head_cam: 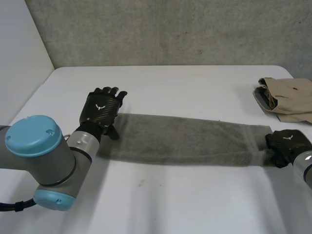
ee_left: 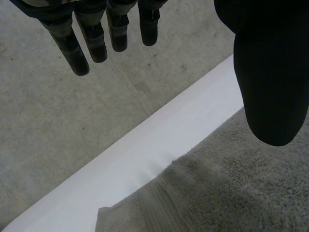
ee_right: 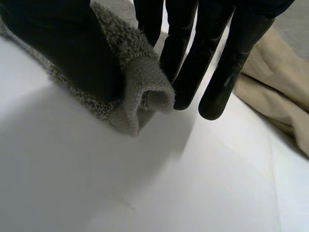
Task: Fold the laundry.
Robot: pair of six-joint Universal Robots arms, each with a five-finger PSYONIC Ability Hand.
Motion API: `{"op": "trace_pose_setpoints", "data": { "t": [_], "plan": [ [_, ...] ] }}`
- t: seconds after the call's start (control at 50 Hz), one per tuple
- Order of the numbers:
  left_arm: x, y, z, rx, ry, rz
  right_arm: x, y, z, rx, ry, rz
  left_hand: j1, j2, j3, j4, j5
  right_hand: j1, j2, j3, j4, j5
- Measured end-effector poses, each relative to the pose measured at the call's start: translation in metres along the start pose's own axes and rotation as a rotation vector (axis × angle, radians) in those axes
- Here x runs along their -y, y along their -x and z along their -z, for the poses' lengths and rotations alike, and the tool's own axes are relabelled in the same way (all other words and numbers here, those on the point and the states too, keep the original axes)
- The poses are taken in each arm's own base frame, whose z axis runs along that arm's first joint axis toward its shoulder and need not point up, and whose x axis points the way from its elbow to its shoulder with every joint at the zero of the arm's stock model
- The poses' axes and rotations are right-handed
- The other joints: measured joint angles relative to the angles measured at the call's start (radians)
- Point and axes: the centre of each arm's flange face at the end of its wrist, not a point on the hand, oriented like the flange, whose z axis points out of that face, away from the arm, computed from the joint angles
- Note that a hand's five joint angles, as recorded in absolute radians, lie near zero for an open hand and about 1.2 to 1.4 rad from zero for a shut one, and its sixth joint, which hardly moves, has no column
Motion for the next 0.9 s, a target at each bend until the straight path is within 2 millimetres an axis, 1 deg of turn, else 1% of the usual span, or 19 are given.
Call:
{"op": "trace_pose_setpoints", "data": {
  "t": [0.02, 0.14, 0.22, 0.24, 0.3, 0.36, 0.42, 0.44, 0.46, 0.52, 0.56, 0.58, 0.6, 0.64, 0.68, 0.74, 0.8, 0.86, 0.9],
  "plan": [
    [0.0, 0.0, 0.0, 0.0, 0.0, 0.0, 0.0, 0.0, 0.0, 0.0, 0.0, 0.0, 0.0, 0.0, 0.0, 0.0, 0.0, 0.0, 0.0, 0.0, 0.0, 0.0],
    [0.001, -0.001, 0.002, -0.003, 0.002, 0.0, 0.0, -0.039, -0.005, -0.128, 0.013, 0.054, 0.0, 0.0, 0.0, 0.0, 0.0, 0.0, 0.0, 0.0, 0.0, 0.0],
    [0.002, 0.0, 0.002, -0.001, 0.0, 0.001, -0.004, -0.068, -0.007, -0.213, 0.043, 0.16, 0.0, 0.0, 0.0, 0.0, 0.0, 0.006, 0.0, 0.0, 0.0, 0.0],
    [0.003, 0.0, 0.002, 0.0, -0.002, 0.001, -0.006, -0.083, -0.007, -0.26, 0.065, 0.237, 0.0, 0.0, 0.0, 0.0, 0.0, 0.008, 0.0, 0.0, 0.0, 0.0],
    [0.004, 0.0, 0.002, 0.001, -0.005, 0.003, -0.005, -0.101, -0.008, -0.321, 0.089, 0.353, 0.0, 0.0, 0.0, 0.0, 0.0, 0.011, 0.0, 0.0, 0.0, 0.0],
    [0.005, 0.001, 0.003, 0.002, -0.008, 0.007, 0.009, -0.102, -0.009, -0.349, 0.058, 0.448, 0.0, 0.0, 0.0, 0.0, 0.0, 0.016, 0.0, 0.0, 0.001, 0.0],
    [0.007, 0.002, 0.003, 0.005, -0.011, 0.01, 0.039, -0.084, -0.008, -0.348, -0.04, 0.53, 0.0, 0.0, 0.0, 0.0, 0.0, 0.016, 0.0, 0.0, 0.001, 0.002],
    [0.007, 0.002, 0.003, 0.006, -0.013, 0.011, 0.056, -0.071, -0.005, -0.337, -0.103, 0.562, 0.0, 0.0, 0.0, 0.0, 0.0, 0.016, 0.0, 0.0, 0.001, 0.005],
    [0.007, 0.002, 0.003, 0.007, -0.014, 0.012, 0.061, -0.067, -0.004, -0.332, -0.123, 0.57, 0.0, 0.0, 0.0, 0.0, 0.0, 0.016, 0.0, 0.0, 0.001, 0.005],
    [0.01, 0.004, 0.003, 0.012, -0.021, 0.014, 0.102, -0.02, 0.009, -0.264, -0.308, 0.631, 0.0, 0.0, 0.0, 0.0, 0.0, 0.016, 0.0, 0.001, 0.001, 0.007],
    [0.011, 0.005, 0.002, 0.014, -0.023, 0.014, 0.114, -0.001, 0.015, -0.231, -0.375, 0.65, 0.0, 0.0, 0.0, 0.0, 0.0, 0.016, 0.0, 0.004, 0.001, 0.007],
    [0.012, 0.006, 0.002, 0.016, -0.027, 0.014, 0.128, 0.027, 0.023, -0.169, -0.466, 0.674, 0.0, 0.0, 0.0, 0.0, 0.0, 0.016, 0.001, 0.007, 0.002, 0.007],
    [0.013, 0.006, 0.002, 0.018, -0.029, 0.014, 0.13, 0.033, 0.024, -0.155, -0.484, 0.679, 0.0, 0.0, 0.0, 0.0, 0.0, 0.016, 0.002, 0.008, 0.002, 0.007],
    [0.014, 0.007, 0.002, 0.022, -0.032, 0.014, 0.147, 0.085, 0.04, -0.03, -0.634, 0.718, 0.0, 0.0, 0.0, 0.0, 0.0, 0.016, 0.002, 0.008, 0.002, 0.007],
    [0.015, 0.008, 0.002, 0.023, -0.033, 0.014, 0.15, 0.105, 0.046, 0.02, -0.682, 0.73, 0.0, 0.0, 0.0, 0.0, 0.0, 0.016, 0.002, 0.008, 0.002, 0.007],
    [0.016, 0.009, 0.002, 0.027, -0.036, 0.014, 0.148, 0.194, 0.072, 0.263, -0.848, 0.778, 0.0, 0.0, 0.0, 0.0, 0.0, 0.016, 0.002, 0.008, 0.002, 0.01],
    [0.016, 0.009, 0.002, 0.026, -0.036, 0.013, 0.136, 0.236, 0.08, 0.382, -0.887, 0.797, 0.0, 0.0, 0.0, 0.0, 0.0, 0.016, 0.002, 0.008, 0.002, 0.012],
    [0.015, 0.009, 0.002, 0.025, -0.035, 0.013, 0.124, 0.259, 0.081, 0.448, -0.89, 0.804, 0.0, 0.0, 0.0, 0.0, 0.0, -0.037, -0.049, -0.05, -0.059, -0.037],
    [0.015, 0.009, 0.002, 0.024, -0.034, 0.013, 0.116, 0.27, 0.081, 0.48, -0.88, 0.801, 0.0, 0.0, 0.0, 0.0, 0.0, -0.308, -0.409, -0.384, -0.392, -0.349]
  ]
}}
